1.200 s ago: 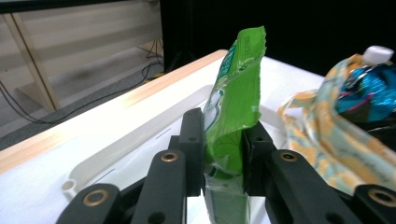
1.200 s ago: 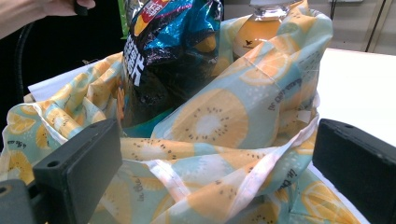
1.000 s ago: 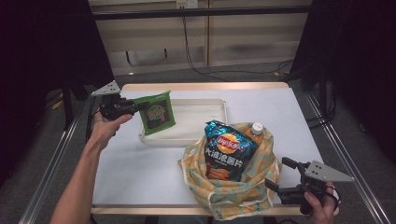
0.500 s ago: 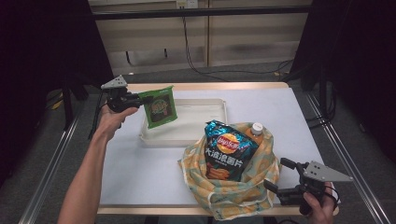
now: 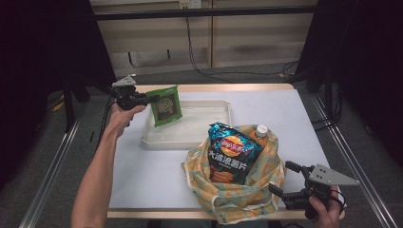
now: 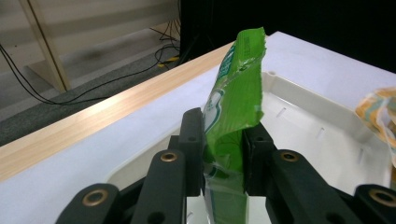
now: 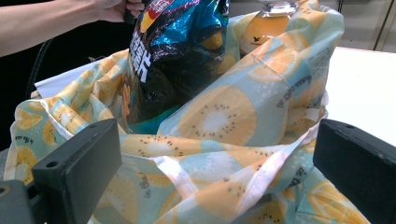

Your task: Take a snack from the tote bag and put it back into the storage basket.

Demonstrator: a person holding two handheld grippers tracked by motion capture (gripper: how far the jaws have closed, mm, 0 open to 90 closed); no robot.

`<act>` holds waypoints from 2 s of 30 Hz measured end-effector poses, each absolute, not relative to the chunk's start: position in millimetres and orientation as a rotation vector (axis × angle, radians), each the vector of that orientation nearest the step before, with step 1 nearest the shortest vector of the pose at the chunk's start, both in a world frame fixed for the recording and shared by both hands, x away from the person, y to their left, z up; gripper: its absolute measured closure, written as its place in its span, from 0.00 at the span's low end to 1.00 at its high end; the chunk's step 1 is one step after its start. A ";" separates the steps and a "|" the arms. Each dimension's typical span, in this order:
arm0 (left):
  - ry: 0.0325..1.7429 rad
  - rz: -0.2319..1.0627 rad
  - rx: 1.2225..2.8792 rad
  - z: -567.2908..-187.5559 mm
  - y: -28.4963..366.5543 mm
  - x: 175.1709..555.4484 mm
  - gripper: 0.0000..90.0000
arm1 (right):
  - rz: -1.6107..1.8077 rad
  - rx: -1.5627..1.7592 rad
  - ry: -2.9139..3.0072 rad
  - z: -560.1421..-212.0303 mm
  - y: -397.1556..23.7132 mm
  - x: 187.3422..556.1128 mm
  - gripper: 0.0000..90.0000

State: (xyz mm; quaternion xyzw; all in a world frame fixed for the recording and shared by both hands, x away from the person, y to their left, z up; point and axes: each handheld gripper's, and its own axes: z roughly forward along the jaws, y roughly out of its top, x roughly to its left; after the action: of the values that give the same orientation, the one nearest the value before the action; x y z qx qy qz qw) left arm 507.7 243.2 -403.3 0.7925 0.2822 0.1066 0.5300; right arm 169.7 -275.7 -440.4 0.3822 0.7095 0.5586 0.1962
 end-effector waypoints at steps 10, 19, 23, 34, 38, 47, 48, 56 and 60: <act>0.705 0.255 1.904 -416.0 239.4 516.2 0.82 | 1.559 1.067 1.991 -440.9 -274.8 170.9 0.01; 0.723 0.291 1.935 -426.2 235.5 522.7 0.79 | 1.559 1.078 1.988 -441.0 -276.7 171.0 0.01; 0.743 0.293 1.934 -431.4 236.7 526.4 0.77 | 1.561 1.073 1.992 -441.0 -275.6 170.7 0.01; 0.782 0.336 1.937 -433.1 230.7 534.0 0.65 | 1.559 1.076 1.992 -441.1 -276.2 170.6 0.01; 0.803 0.322 1.913 -434.3 232.0 536.2 0.48 | 1.561 1.070 1.993 -441.1 -276.1 170.4 0.01; 0.881 0.321 1.883 -436.0 238.6 537.2 0.25 | 1.570 1.069 2.003 -441.0 -274.9 170.0 0.01; 0.879 0.319 1.881 -435.6 240.8 536.9 0.23 | 1.564 1.062 2.005 -441.1 -275.0 170.1 0.01; 0.898 0.350 1.837 -428.9 254.3 527.1 0.15 | 1.566 1.057 2.011 -440.6 -273.7 169.1 0.01; 0.891 0.384 1.818 -417.5 258.2 519.6 0.19 | 1.563 1.062 2.002 -440.8 -275.0 169.8 0.01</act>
State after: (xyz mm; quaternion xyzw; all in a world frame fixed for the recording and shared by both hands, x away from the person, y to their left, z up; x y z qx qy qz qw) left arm 519.6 258.2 -417.5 0.7566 0.3706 0.1596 0.5145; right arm 169.8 -275.0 -440.8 0.3785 0.7134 0.5571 0.1932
